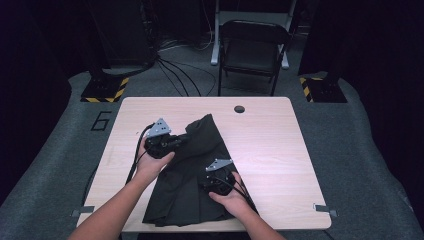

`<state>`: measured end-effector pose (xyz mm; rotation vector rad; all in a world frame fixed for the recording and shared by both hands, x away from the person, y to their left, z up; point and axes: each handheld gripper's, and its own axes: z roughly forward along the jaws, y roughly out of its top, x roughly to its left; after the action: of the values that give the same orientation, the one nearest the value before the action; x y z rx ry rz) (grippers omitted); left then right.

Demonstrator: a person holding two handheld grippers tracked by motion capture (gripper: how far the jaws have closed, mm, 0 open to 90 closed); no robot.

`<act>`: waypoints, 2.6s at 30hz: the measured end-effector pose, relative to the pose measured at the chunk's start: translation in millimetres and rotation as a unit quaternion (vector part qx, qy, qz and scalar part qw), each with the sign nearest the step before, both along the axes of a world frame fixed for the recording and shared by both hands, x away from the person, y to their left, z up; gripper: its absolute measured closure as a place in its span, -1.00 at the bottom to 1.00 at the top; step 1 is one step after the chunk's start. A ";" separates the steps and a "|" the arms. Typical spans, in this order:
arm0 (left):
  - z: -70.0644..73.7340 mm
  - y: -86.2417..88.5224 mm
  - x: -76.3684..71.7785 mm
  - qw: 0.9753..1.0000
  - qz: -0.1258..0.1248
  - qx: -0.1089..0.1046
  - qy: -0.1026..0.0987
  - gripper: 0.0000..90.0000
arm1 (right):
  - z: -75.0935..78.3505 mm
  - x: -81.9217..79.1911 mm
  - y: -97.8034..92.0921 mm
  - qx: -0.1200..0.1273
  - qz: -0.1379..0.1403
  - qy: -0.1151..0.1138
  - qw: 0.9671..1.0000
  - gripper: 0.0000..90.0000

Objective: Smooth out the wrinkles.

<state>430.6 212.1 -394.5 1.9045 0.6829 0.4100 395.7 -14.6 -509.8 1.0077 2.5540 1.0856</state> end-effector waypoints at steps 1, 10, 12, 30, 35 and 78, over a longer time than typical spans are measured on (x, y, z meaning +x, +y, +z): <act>-1.2 -0.5 -2.0 1.000 -0.005 0.000 0.000 0.91 | 0.1 0.0 0.0 0.000 -0.001 0.001 1.000 0.12; -10.9 3.3 -18.3 1.000 -0.017 0.017 0.005 0.92 | -0.2 -0.6 0.8 0.000 -0.008 0.001 1.000 0.14; -16.6 5.3 -23.9 1.000 -0.017 0.017 0.008 0.92 | -0.4 -0.2 0.1 0.002 -0.005 0.002 1.000 0.15; -85.8 -8.3 -64.6 0.992 -0.076 0.084 0.061 0.92 | 0.6 0.6 -5.9 0.027 -0.021 0.020 0.999 0.10; -97.9 -15.1 -66.2 0.988 -0.086 0.105 0.073 0.91 | 7.6 -0.7 -15.0 0.041 -0.037 0.032 0.998 0.08; -57.8 24.9 -50.2 0.996 0.005 0.035 0.078 0.00 | 30.0 -28.0 12.3 0.082 -0.008 -0.008 0.997 -0.02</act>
<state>380.4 237.0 -452.3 2.0153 0.7909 0.2966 367.7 -2.3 -479.8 1.0489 2.4726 1.3129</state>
